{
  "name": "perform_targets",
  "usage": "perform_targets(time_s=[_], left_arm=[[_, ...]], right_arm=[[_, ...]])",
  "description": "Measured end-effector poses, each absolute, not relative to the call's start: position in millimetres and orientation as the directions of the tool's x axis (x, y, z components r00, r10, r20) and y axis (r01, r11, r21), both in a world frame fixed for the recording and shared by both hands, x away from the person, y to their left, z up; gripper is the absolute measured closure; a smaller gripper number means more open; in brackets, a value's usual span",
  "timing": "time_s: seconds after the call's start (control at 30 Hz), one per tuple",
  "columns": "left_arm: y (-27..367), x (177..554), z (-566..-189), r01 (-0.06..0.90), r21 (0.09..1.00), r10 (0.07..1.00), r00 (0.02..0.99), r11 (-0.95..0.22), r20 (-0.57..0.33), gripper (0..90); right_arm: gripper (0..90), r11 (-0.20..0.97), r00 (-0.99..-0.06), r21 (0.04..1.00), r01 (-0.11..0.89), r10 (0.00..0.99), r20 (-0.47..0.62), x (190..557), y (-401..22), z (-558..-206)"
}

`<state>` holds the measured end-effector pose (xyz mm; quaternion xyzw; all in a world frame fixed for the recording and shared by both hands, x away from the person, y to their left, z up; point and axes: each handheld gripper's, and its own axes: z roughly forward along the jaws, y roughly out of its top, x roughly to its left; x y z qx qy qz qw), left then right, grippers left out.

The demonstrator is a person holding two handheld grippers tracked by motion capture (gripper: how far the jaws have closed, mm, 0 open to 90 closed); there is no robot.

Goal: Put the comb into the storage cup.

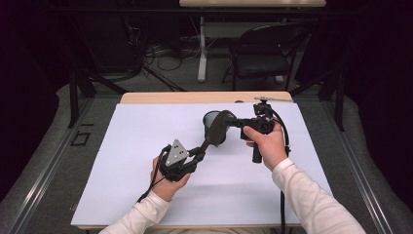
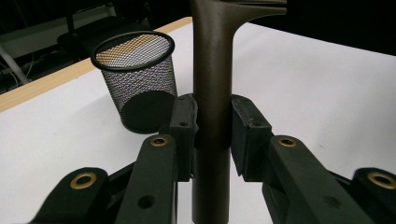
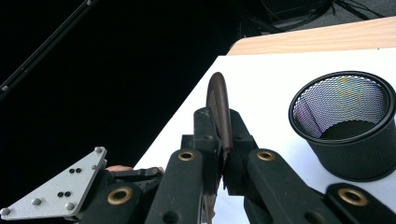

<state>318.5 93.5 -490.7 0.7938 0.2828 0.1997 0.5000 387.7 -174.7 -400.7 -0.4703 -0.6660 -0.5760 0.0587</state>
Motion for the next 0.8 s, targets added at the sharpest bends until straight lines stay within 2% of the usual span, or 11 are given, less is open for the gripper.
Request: perform_targets(time_s=[0.47, 0.8], left_arm=[[93.8, 319.6, -490.9, 0.25, 0.909, 0.654, 0.756, -0.334, 0.032, 71.9], [96.3, 321.2, -489.9, 0.256, 0.914, 0.664, 0.747, -0.315, 0.02, 68.1]], right_arm=[[87.1, -0.108, -0.557, 0.718, 0.688, 0.556, 0.617, 386.9, -174.2, -400.2], [87.1, -0.117, -0.559, 0.722, 0.682, 0.553, 0.618, 387.8, -174.0, -400.5]])
